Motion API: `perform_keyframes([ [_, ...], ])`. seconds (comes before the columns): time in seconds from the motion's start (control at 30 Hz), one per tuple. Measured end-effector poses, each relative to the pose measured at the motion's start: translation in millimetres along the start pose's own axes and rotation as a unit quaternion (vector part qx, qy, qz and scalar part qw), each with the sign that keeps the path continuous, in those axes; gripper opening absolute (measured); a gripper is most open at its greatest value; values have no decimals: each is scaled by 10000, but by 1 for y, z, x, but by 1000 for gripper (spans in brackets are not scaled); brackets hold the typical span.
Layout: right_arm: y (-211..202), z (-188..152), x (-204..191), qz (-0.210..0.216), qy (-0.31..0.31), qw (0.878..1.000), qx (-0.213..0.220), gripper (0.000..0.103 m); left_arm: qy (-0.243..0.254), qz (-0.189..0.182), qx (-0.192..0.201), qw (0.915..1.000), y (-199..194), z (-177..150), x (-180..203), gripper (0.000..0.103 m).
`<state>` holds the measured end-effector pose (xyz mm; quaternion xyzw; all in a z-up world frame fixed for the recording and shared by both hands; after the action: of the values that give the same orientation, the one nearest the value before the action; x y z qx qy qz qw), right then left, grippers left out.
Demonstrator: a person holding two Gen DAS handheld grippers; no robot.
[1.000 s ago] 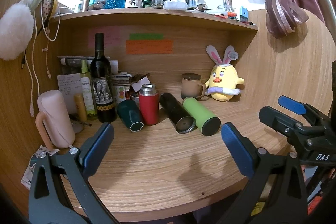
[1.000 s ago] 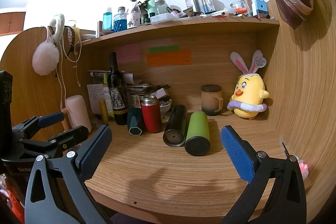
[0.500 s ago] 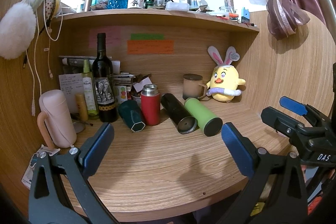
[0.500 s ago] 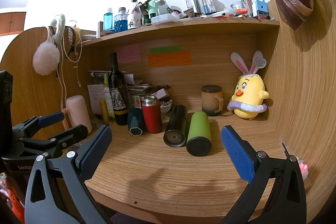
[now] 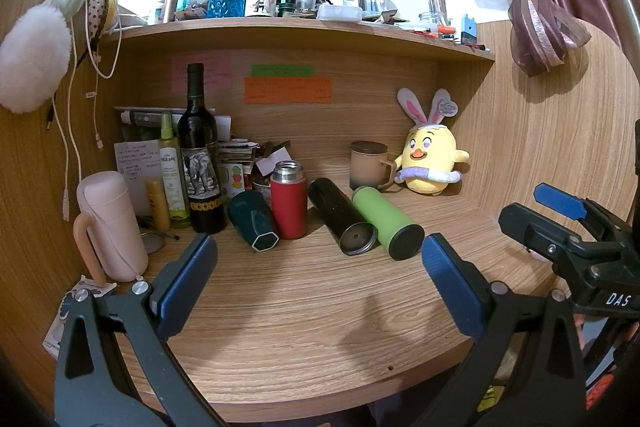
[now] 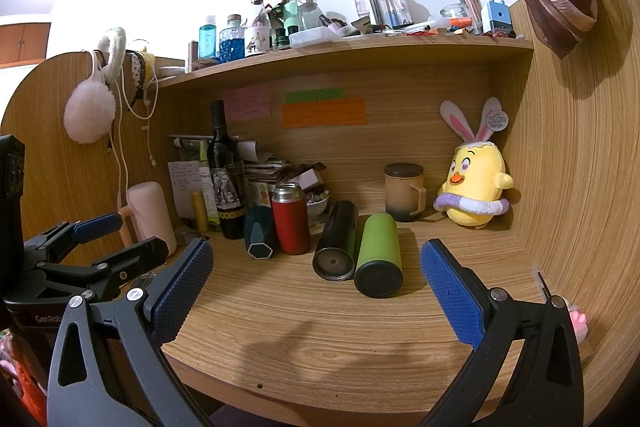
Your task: Flip cup upside down
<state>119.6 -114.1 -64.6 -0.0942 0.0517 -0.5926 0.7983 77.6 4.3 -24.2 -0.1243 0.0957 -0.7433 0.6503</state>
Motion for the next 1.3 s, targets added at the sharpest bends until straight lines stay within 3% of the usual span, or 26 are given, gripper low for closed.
perform_keyframes([
  [0.8,7,-3,6,-24,103,9999,-86,103,31,-2,-129,9999,11,-3,-1,103],
  [1.1,32,-22,50,-400,343,9981,-306,103,-135,-392,-505,9979,73,5,12,103],
  [1.3,54,-40,85,-501,641,9951,-563,103,-283,-769,-1231,9890,149,-1,31,103],
])
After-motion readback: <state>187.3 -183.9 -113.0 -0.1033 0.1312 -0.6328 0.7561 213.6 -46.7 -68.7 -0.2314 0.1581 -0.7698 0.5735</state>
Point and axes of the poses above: each gripper's, at about its wrist camera, not at the fingertips, and y roughly the way its jaws point, x to its right, z to its top, the point moved 9 cm from there along y, roughly the way its jaws point, and after that the axes turned 6 degrees about -z, right-handed, at the moved point
